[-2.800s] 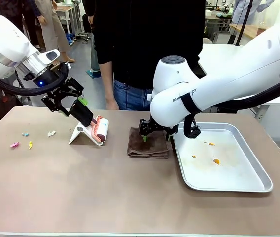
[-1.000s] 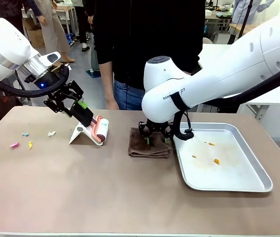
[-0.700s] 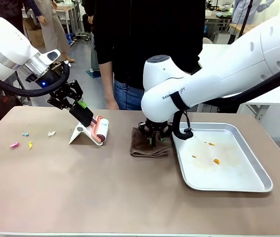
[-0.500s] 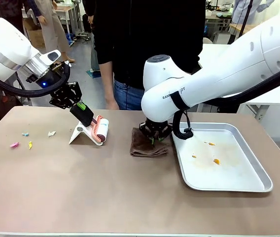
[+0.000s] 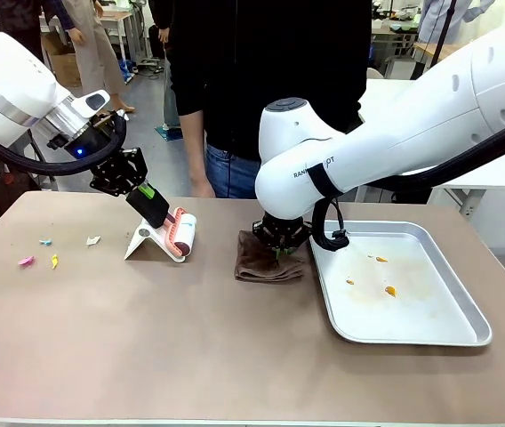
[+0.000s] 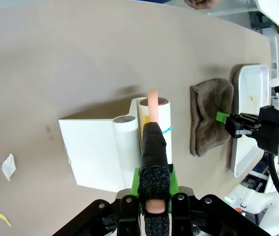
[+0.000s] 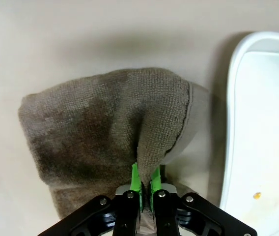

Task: Clean the surface of the table.
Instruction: Hold the Lint Roller with your left hand and the towel with your right hand.

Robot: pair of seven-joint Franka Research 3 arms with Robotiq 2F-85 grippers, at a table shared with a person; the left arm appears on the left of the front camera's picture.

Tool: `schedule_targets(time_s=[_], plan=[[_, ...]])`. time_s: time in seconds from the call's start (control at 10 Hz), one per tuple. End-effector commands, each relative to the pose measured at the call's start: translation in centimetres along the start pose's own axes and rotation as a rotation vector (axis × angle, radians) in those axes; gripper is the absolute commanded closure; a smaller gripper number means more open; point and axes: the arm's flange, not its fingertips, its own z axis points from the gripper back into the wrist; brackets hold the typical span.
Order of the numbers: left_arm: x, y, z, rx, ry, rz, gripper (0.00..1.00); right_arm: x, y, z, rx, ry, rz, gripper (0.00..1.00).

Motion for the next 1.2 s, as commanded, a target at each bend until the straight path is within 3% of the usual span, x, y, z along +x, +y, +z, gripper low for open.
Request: schedule_targets(time_s=[0.0, 0.2, 0.4, 0.8, 1.0, 1.1], plan=[[-0.6, 0.0, 0.2, -0.028, -0.027, -0.015, 1.00, -0.1, -0.3, -0.8, 0.008, -0.017, -0.027, 1.00], [-0.8, -0.4, 1.0, -0.057, -0.063, -0.028, 1.00, 0.2, -1.3, 0.1, 0.098, -0.026, -0.028, 1.00], [-1.6, -0.8, 2.5, -0.122, -0.110, -0.055, 1.00, 0.2, -5.2, 2.1, 0.275, -0.040, -0.080, 1.00], [-4.5, -0.4, 6.4, -0.311, -0.072, -0.158, 1.00, -2.7, -13.9, 5.9, 0.926, -0.061, -0.025, 1.00], [-5.1, 2.1, 8.5, -0.435, -0.027, -0.157, 1.00, -4.0, -17.3, 6.9, 1.168, -0.039, 0.087, 1.00], [-5.0, 4.1, 9.4, -0.446, -0.064, -0.117, 1.00, -4.5, -18.7, 7.4, 1.261, 0.012, 0.145, 1.00]])
